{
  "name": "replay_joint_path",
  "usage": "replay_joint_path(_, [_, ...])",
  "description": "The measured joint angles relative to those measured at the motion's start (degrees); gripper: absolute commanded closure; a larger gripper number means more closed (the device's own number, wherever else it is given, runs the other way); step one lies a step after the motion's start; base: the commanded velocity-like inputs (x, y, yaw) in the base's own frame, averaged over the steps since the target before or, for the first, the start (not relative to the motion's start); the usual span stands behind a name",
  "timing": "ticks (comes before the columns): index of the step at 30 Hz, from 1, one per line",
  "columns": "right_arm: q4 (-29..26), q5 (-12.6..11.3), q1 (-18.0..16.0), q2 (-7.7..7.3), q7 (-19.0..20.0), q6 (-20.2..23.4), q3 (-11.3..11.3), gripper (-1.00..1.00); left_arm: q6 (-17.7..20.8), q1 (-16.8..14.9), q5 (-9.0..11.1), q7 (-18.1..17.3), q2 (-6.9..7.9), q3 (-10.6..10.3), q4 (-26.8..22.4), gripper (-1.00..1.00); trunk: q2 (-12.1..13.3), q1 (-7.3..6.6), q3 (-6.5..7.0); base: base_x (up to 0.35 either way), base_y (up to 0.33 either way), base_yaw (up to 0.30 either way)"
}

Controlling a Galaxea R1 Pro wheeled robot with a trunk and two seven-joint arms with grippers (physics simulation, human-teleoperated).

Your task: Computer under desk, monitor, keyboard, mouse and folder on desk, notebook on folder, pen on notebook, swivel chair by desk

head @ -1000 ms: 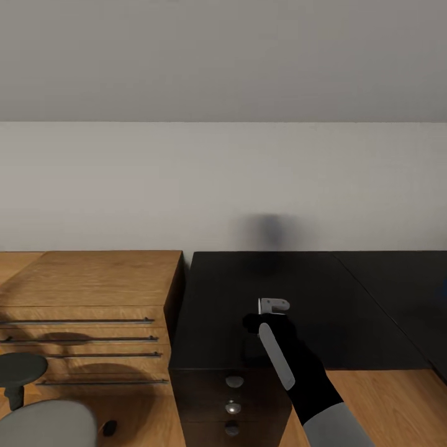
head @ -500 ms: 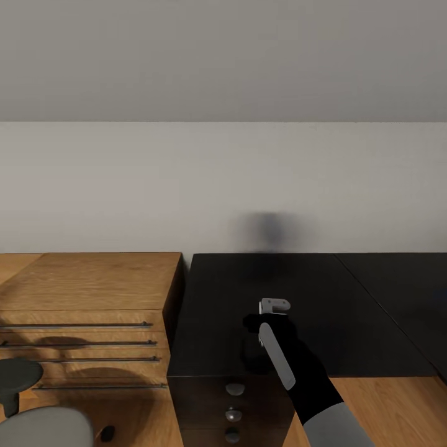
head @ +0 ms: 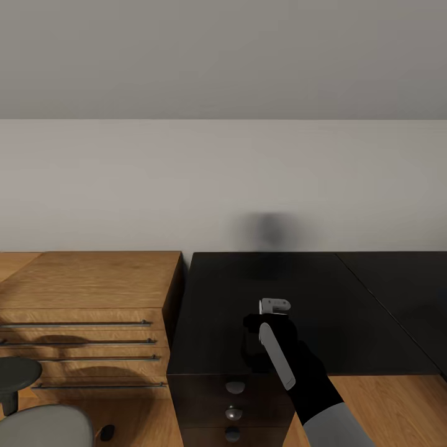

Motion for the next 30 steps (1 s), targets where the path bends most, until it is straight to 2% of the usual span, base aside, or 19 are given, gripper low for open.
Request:
replay_joint_path(15, [0.1,0.0,0.0,0.0,-0.3,0.7,-0.1,-1.0,0.0,0.0,0.1,0.0,-0.13,0.2,0.0,-1.0,0.0,0.0,0.0,0.0,0.0,0.0])
replay_joint_path(18, [0.1,0.0,0.0,0.0,-0.3,0.7,-0.1,-1.0,0.0,0.0,0.4,0.0,-0.17,0.5,0.0,-1.0,0.0,0.0,0.0,0.0,0.0,0.0])
replay_joint_path(21, [0.1,0.0,0.0,0.0,-0.3,0.8,-0.1,-1.0,0.0,0.0,1.2,0.0,-0.2,0.9,0.0,-1.0,-1.2,0.65,-0.53,0.0,0.0,0.0])
replay_joint_path(30, [0.1,0.0,0.0,0.0,-0.4,0.8,-0.1,-1.0,0.1,0.0,2.0,0.0,-0.23,1.1,0.0,-1.0,-1.2,0.66,-0.54,0.0,0.0,0.0])
